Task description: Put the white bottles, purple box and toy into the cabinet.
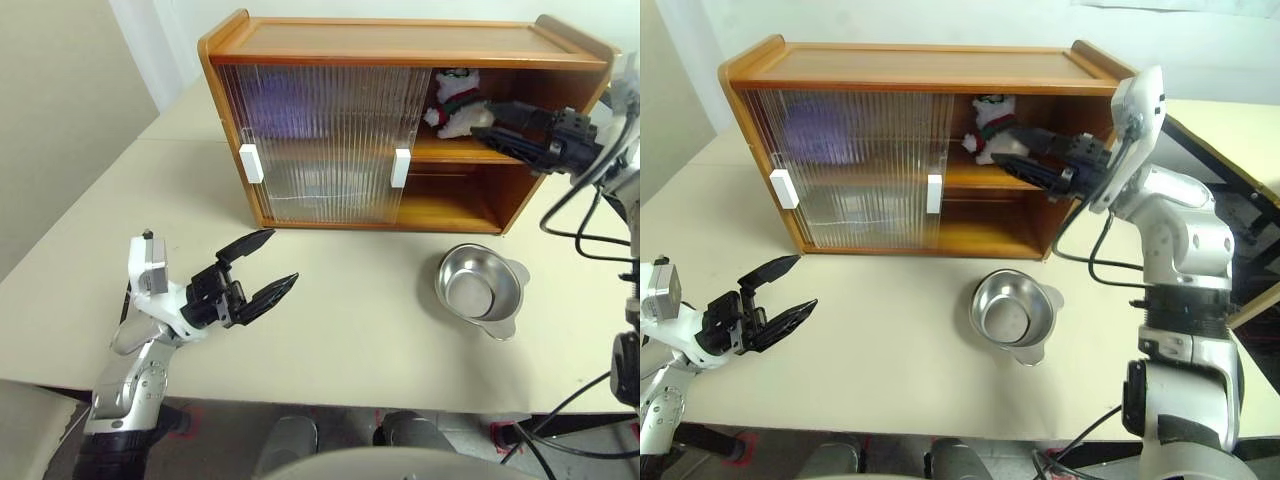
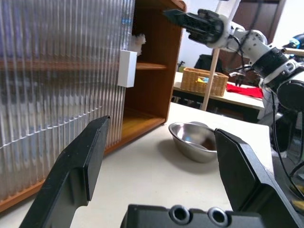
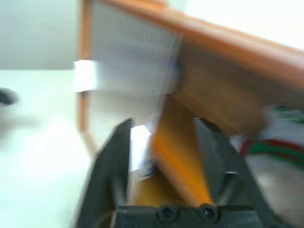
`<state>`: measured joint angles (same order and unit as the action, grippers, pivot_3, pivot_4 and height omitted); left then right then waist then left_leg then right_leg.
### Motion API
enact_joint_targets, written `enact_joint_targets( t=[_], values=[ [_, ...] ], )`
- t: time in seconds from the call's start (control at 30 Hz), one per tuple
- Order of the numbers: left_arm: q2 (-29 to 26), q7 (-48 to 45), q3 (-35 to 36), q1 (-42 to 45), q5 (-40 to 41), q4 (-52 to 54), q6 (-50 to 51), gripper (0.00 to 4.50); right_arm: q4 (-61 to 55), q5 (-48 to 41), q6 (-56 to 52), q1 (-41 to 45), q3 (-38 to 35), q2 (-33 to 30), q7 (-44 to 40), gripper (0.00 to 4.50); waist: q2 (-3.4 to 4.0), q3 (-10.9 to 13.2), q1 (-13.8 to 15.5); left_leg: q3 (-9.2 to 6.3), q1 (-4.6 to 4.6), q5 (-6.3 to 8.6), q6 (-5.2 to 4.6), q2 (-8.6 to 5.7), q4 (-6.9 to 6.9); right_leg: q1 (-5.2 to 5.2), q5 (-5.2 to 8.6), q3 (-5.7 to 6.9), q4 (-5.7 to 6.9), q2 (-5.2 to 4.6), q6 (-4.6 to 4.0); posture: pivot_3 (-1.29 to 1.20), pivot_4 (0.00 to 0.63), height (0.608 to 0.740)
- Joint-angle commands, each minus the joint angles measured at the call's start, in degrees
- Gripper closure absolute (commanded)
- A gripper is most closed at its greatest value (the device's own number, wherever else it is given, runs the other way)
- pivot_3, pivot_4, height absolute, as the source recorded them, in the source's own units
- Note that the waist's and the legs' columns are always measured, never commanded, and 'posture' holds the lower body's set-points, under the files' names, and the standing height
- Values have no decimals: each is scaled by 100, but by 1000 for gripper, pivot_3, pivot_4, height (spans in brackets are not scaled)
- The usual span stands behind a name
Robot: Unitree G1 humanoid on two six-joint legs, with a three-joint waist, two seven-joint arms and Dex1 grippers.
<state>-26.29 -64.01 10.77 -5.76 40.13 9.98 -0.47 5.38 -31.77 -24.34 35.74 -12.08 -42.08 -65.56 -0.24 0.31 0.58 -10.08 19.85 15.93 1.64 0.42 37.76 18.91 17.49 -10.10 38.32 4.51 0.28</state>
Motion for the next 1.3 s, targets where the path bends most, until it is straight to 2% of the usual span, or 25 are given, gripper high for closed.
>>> enact_joint_targets(
  t=[0.03,0.13,0.17,0.27,0.43,0.8,1.3],
  values=[
    [-34,-43,-13,-50,-90,-25,-13,0,-536,-267,-513,-546,190,-196,-280,3279,-6,0,10,0,-1,2,-3,-3,2,-3,1,-1,0,-3,2,14,0,740],
    [-44,-52,-11,-40,-84,-37,-3,0,-799,-379,-684,-753,296,-165,-336,4364,-7,2,2,1,-2,16,-29,-5,5,-5,4,-1,0,-6,8,9,0,740],
    [-46,-53,-11,-35,-84,-41,-1,0,-848,-400,-706,-767,312,-131,-319,4465,-6,2,-13,3,-4,17,-30,-4,5,-5,4,-1,1,-6,9,9,0,740],
    [-50,-61,-6,-31,-83,-47,-2,0,-1008,-322,-596,-711,479,240,-21,4465,-6,1,-43,5,-12,16,-31,2,2,-5,3,3,4,1,12,11,0,740],
    [-48,-42,31,-102,-71,3,-12,0,-1211,261,-89,-502,819,1111,1030,4465,-3,0,-65,-2,-14,18,-35,15,-1,1,-7,4,3,10,21,19,0,740],
    [-23,-25,19,-53,-78,-18,-37,0,-959,1012,540,-269,1356,1813,1817,4465,-4,-2,-38,-40,16,25,-41,21,-7,33,-28,14,-1,-17,-33,25,0,740],
    [-30,-70,19,-83,-102,-49,-58,0,-525,1341,645,-181,1731,2307,2101,4465,-4,-2,-36,-42,13,24,-40,25,-10,34,-29,15,-1,-19,-38,35,0,740]
  ],
)
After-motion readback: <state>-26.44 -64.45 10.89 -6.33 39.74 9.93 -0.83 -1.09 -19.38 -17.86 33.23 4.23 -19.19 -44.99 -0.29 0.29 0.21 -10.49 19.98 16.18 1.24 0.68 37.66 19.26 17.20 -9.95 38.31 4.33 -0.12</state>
